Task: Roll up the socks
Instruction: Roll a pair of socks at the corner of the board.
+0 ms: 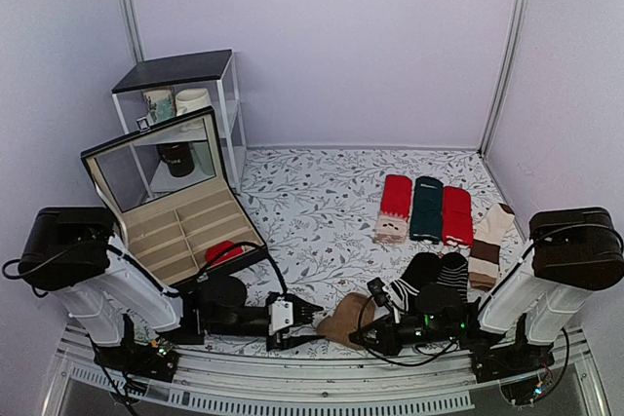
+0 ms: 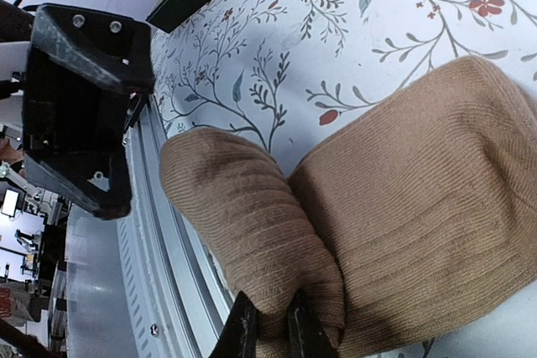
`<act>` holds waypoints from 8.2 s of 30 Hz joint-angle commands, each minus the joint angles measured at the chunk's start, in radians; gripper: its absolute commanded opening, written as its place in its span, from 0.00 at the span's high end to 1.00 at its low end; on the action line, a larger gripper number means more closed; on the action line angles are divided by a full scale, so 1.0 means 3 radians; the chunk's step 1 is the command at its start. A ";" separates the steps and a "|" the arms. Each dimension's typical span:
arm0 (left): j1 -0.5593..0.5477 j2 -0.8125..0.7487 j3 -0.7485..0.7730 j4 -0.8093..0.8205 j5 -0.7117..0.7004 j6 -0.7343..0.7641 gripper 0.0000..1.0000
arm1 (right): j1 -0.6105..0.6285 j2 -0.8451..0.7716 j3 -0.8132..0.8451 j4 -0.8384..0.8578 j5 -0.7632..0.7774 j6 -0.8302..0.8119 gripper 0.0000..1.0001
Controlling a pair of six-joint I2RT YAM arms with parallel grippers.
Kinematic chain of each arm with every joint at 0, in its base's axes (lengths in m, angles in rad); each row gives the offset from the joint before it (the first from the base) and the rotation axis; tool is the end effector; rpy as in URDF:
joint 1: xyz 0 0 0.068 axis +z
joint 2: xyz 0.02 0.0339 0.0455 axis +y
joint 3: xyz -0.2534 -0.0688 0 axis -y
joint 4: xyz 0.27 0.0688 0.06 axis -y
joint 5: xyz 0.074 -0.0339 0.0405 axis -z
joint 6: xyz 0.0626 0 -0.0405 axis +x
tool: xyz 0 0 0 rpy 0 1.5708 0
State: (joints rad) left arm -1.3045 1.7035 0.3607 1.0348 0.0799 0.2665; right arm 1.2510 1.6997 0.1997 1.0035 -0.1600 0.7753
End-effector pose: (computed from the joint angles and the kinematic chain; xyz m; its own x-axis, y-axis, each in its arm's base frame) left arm 0.0749 -0.2936 0.0739 0.1816 0.3319 -0.9257 0.9680 0.1052 0.2276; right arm 0.0694 0.2413 0.0350 -0.7937 -0.1988 -0.5749 -0.5960 0.4432 0.6696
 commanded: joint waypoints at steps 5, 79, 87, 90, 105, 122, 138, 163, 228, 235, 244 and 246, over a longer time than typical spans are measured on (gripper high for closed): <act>-0.0057 -0.0022 0.0127 -0.0357 0.0417 0.0162 0.48 | -0.0012 0.0250 -0.0186 -0.1065 -0.0252 -0.0001 0.95; 0.0126 0.1279 0.1206 -0.3112 0.1059 -0.1548 1.00 | -0.0293 -0.2232 -0.0402 -0.1528 0.0352 -0.1546 0.46; 0.0132 0.1309 0.1237 -0.3147 0.1067 -0.1533 1.00 | 0.0307 -0.1548 -0.0069 -0.1549 0.0902 -0.1344 0.44; 0.0131 0.1315 0.1241 -0.3152 0.1069 -0.1530 1.00 | 0.0398 -0.1403 -0.0028 -0.1508 0.0977 -0.1263 0.43; 0.0113 0.1251 0.1272 -0.3141 0.0904 -0.1418 0.95 | 0.0410 -0.1088 -0.0079 -0.1716 0.0988 -0.0749 0.98; -0.0314 0.0068 0.0635 -0.0846 -0.0258 0.0255 0.52 | -0.0008 -0.0953 -0.0508 -0.1565 0.0300 0.0284 0.98; -0.0031 0.0701 0.0780 -0.0208 -0.0036 0.0538 0.44 | -0.0021 -0.0409 -0.0387 -0.1330 -0.0044 0.0270 0.98; 0.0048 0.1037 0.1009 -0.1076 0.0766 0.0114 0.51 | -0.0154 -0.0506 -0.0368 -0.1417 -0.0130 0.0160 0.99; 0.0360 0.1528 0.1392 -0.3154 0.1416 -0.1091 1.00 | 0.1269 -0.1491 0.0039 -0.1990 0.2394 -0.1376 0.49; 0.0360 0.1534 0.1405 -0.3163 0.1421 -0.1093 1.00 | 0.1240 -0.1473 -0.0029 -0.1768 0.2281 -0.1460 0.50; 0.0361 0.1567 0.1396 -0.3122 0.1444 -0.1102 1.00 | 0.1127 -0.1078 0.0109 -0.1756 0.1951 -0.1287 0.50; 0.0364 0.1562 0.1394 -0.3114 0.1443 -0.1103 1.00 | 0.1072 -0.0990 0.0157 -0.1755 0.1855 -0.1281 0.54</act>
State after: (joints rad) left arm -1.1824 2.0361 0.8597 0.4850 0.5724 -0.0540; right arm 1.5963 1.3499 0.2123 0.4667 0.4786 0.3664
